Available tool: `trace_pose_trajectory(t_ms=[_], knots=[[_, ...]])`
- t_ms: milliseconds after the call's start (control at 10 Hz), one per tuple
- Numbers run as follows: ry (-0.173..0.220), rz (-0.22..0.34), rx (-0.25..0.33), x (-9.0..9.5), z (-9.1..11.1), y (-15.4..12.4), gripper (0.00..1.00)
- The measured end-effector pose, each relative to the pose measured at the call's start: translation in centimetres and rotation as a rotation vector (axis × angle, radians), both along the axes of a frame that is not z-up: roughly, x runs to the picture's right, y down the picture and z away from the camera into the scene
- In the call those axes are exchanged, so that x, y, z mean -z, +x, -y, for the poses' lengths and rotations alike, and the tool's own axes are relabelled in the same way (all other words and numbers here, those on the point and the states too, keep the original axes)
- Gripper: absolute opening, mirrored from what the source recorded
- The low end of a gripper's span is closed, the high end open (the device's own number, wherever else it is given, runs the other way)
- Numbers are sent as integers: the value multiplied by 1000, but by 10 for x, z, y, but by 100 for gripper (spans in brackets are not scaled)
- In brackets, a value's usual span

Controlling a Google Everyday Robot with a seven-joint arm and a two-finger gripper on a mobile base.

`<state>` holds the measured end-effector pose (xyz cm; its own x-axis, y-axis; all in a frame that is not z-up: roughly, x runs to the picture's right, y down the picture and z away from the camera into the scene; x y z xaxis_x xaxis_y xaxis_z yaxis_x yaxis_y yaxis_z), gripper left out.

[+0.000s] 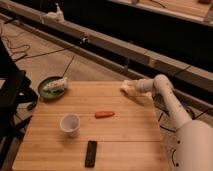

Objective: Place the white sponge in the ceramic cup

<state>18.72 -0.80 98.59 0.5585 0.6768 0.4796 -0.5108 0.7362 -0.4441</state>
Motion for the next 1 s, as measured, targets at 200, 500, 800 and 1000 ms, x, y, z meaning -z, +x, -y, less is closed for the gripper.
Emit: trace_pose_trajectory(t_ms=[200,500,800,1000], knots=[[37,29,8,24,10,-1,0],[72,89,19,57,13,-9,0],[94,197,19,91,17,-32,0],[93,312,42,122,14,-60,0]])
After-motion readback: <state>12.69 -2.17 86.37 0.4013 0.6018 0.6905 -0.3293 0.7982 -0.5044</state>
